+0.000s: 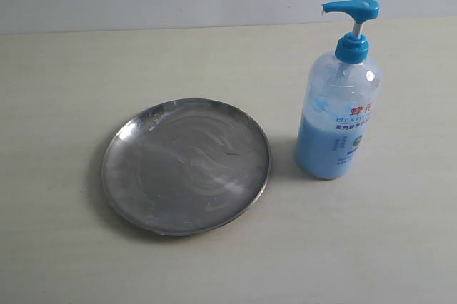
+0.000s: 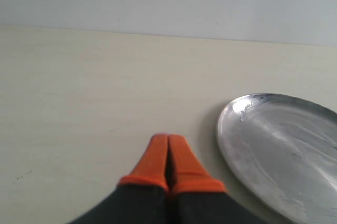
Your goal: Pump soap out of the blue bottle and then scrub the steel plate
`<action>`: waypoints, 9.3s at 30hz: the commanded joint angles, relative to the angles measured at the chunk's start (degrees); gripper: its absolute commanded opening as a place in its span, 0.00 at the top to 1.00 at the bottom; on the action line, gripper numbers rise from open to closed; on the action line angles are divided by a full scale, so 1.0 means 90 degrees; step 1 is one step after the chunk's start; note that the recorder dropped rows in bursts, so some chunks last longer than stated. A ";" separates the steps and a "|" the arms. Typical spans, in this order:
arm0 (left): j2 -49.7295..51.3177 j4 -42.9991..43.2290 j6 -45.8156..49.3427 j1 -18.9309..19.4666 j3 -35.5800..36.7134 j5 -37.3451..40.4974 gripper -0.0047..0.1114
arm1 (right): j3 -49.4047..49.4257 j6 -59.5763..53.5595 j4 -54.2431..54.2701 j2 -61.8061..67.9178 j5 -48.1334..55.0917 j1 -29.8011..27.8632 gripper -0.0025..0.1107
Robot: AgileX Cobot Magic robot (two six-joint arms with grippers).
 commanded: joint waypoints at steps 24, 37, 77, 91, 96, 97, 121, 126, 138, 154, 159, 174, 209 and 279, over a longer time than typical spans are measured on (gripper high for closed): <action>-0.0039 0.0001 -0.0016 0.0023 0.0004 -0.0036 0.96 | 0.0478 -0.0644 0.0465 0.2178 0.1187 -0.0021 0.98; -0.0039 0.0001 -0.0016 0.0023 0.0004 -0.0036 0.96 | 0.1815 0.1247 -0.0093 0.2200 -0.0730 0.1529 0.98; -0.0039 0.0001 -0.0016 0.0023 0.0004 -0.0036 0.96 | 0.3622 -0.0118 0.0034 0.2793 -0.5866 0.1762 0.05; -0.0039 0.0001 -0.0016 0.0023 0.0004 -0.0036 0.96 | 0.3224 -0.0055 -0.0036 0.4691 -0.7639 0.1762 0.05; -0.0039 0.0001 -0.0016 0.0023 0.0004 -0.0036 0.96 | 0.2738 -0.0055 -0.0036 0.5246 -0.7639 0.1762 0.05; -0.0039 0.0001 -0.0016 0.0023 0.0004 -0.0036 0.96 | 0.2663 -0.0055 -0.0036 0.5359 -0.7639 0.1762 0.05; -0.0039 0.0001 -0.0016 0.0023 0.0004 -0.0036 0.96 | 0.2164 -0.0105 0.0108 0.6771 -0.8823 0.1762 0.05; -0.0039 0.0001 -0.0016 0.0023 0.0004 -0.0036 0.96 | 0.1909 -0.0105 -0.0323 0.6978 -0.8835 0.1762 0.05; -0.0039 0.0001 -0.0016 0.0023 0.0004 -0.0036 0.96 | 0.1317 -0.0106 -0.0179 0.7573 -0.9067 0.1762 0.05; -0.0039 0.0001 -0.0016 0.0023 0.0004 -0.0036 0.96 | 0.1091 0.0046 -0.0179 0.7899 -0.9105 0.1762 0.29; -0.0039 0.0001 -0.0016 0.0023 0.0004 -0.0036 0.96 | 0.1091 0.0000 -0.0207 0.7885 -0.9105 0.1762 0.86; -0.0039 0.0001 -0.0016 0.0023 0.0004 -0.0036 0.96 | 0.1091 -0.0555 -0.0875 0.7517 -0.8911 0.1762 0.98; -0.0039 0.0001 -0.0016 0.0023 0.0004 -0.0036 0.96 | 0.1091 -0.1554 -0.2531 0.7445 -0.8785 0.1762 0.98; 0.3175 0.0308 -0.0017 -0.0709 -0.3553 0.0244 0.96 | 0.1198 -0.2537 -0.0509 0.7144 -0.7924 0.2795 0.98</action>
